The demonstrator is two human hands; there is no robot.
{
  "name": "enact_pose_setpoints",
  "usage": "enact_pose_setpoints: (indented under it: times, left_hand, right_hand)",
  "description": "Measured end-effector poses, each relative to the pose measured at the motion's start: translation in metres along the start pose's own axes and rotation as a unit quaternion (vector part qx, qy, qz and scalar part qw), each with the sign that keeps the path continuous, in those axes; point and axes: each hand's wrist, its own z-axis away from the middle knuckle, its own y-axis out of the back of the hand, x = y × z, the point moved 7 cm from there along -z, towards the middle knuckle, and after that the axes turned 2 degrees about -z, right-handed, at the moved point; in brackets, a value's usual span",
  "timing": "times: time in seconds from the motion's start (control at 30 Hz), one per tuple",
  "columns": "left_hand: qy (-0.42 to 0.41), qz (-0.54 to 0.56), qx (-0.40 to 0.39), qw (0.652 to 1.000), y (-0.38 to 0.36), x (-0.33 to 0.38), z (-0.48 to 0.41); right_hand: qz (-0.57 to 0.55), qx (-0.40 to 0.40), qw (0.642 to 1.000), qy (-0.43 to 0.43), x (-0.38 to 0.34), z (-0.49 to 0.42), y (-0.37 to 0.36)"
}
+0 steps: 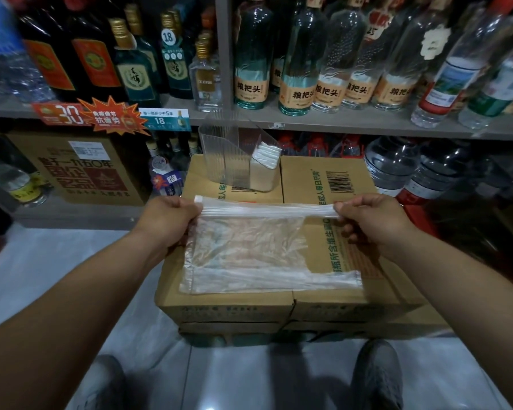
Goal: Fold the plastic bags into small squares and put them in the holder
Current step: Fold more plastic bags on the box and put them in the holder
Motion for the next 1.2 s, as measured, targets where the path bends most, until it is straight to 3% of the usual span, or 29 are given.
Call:
enact_pose_setpoints:
  times: [0.1, 0.27, 0.37, 0.47, 0.57, 0.6, 0.7, 0.87, 0.97, 1.07, 1.13, 1.2]
  left_hand:
    - [-0.006, 0.023, -0.011, 1.000, -0.002, 0.002, 0.004]
    - [-0.001, 0.061, -0.007, 0.998, 0.005, 0.005, 0.006]
    - [-0.076, -0.088, 0.082, 0.990, 0.019, 0.008, 0.006]
    - [-0.209, -0.268, 0.141, 0.930, 0.020, 0.018, 0.022]
    - [-0.342, -0.416, 0.075, 0.839, -0.002, 0.020, 0.033]
    - [-0.355, -0.453, 0.036, 0.817, -0.011, 0.015, 0.032]
    - [-0.336, -0.506, -0.051, 0.793, -0.029, -0.002, 0.025]
    - [-0.277, -0.581, -0.083, 0.761, -0.037, -0.023, 0.012]
    - [-0.274, -0.595, -0.087, 0.751, -0.037, -0.024, 0.013]
    - [-0.273, -0.596, -0.090, 0.750, -0.037, -0.025, 0.013]
    - [-0.272, -0.577, -0.095, 0.764, -0.036, -0.025, 0.013]
    - [-0.268, -0.525, -0.103, 0.801, -0.031, -0.022, 0.015]
  right_hand:
    - [0.114, 0.041, 0.991, 0.063, -0.007, 0.002, 0.003]
    - [0.273, 0.091, 0.954, 0.087, -0.018, 0.004, 0.001]
    - [0.334, 0.092, 0.918, 0.192, -0.035, 0.022, -0.019]
    - [0.359, -0.010, 0.894, 0.270, -0.040, 0.050, -0.063]
    - [0.425, -0.100, 0.851, 0.292, -0.030, 0.064, -0.101]
    - [0.440, -0.125, 0.843, 0.281, -0.027, 0.064, -0.109]
    - [0.492, -0.169, 0.819, 0.243, -0.011, 0.055, -0.123]
    - [0.536, -0.195, 0.794, 0.211, 0.007, 0.043, -0.120]
    - [0.579, -0.192, 0.756, 0.237, 0.016, 0.040, -0.106]
    - [0.593, -0.185, 0.746, 0.241, 0.019, 0.036, -0.096]
    - [0.594, -0.180, 0.748, 0.236, 0.017, 0.033, -0.091]
    - [0.578, -0.161, 0.765, 0.234, 0.011, 0.031, -0.084]
